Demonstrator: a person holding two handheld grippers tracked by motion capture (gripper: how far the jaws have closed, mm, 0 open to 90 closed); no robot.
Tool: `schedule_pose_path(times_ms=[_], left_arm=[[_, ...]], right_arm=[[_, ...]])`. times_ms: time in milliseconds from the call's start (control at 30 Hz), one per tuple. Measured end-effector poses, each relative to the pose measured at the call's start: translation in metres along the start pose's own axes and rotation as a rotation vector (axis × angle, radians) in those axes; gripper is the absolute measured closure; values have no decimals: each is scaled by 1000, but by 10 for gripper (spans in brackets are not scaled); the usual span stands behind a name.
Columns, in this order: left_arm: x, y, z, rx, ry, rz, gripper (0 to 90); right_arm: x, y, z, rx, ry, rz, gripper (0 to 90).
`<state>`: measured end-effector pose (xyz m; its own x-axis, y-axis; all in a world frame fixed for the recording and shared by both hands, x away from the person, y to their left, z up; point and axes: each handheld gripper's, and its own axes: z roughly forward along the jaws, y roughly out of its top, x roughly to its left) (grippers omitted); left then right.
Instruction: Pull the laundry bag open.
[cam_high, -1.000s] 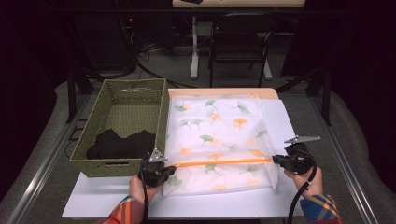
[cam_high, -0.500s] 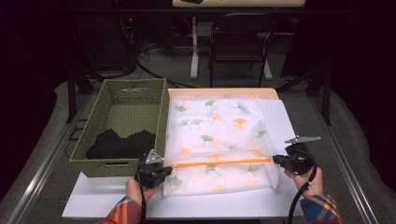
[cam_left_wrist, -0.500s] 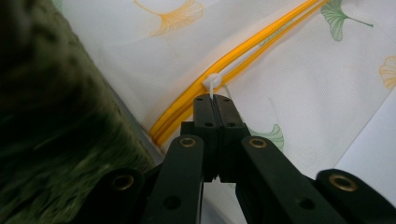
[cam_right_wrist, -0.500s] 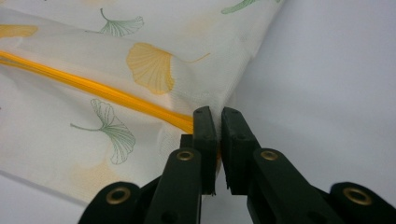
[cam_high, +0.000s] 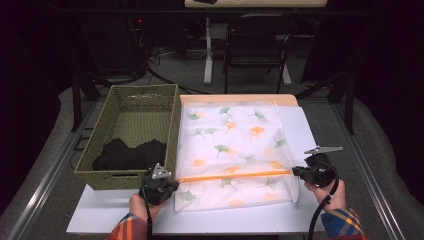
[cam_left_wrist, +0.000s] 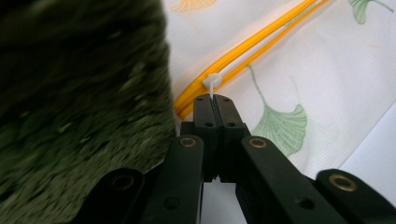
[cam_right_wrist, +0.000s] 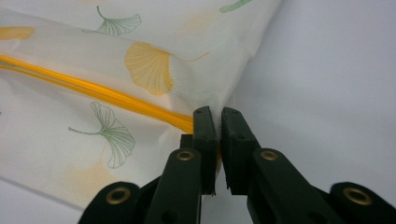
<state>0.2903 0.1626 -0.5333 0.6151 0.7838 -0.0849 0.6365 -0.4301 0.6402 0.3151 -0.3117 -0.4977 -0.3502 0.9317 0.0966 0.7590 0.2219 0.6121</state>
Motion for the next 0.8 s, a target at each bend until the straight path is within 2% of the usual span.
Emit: schedule_pose_path(times_ms=[200, 267, 500, 600, 767, 800], left_arm=[[2, -4, -2, 14, 19, -1, 900], [1, -5, -4, 29, 32, 25, 900], [2, -10, -6, 44, 53, 33, 900], [-1, -10, -5, 42, 76, 40, 900], [-4, -9, -5, 55, 74, 43, 900], [-6, -9, -4, 56, 80, 58, 900]], right_arm=[[0, -1, 1, -1, -3, -3, 859], [0, -1, 1, 4, -10, -4, 859], [-1, -3, 3, 13, -10, -6, 859], [0, -3, 4, 17, -16, -13, 859], [1, -4, 5, 24, -11, -16, 858], [1, -4, 5, 33, -10, -16, 857]])
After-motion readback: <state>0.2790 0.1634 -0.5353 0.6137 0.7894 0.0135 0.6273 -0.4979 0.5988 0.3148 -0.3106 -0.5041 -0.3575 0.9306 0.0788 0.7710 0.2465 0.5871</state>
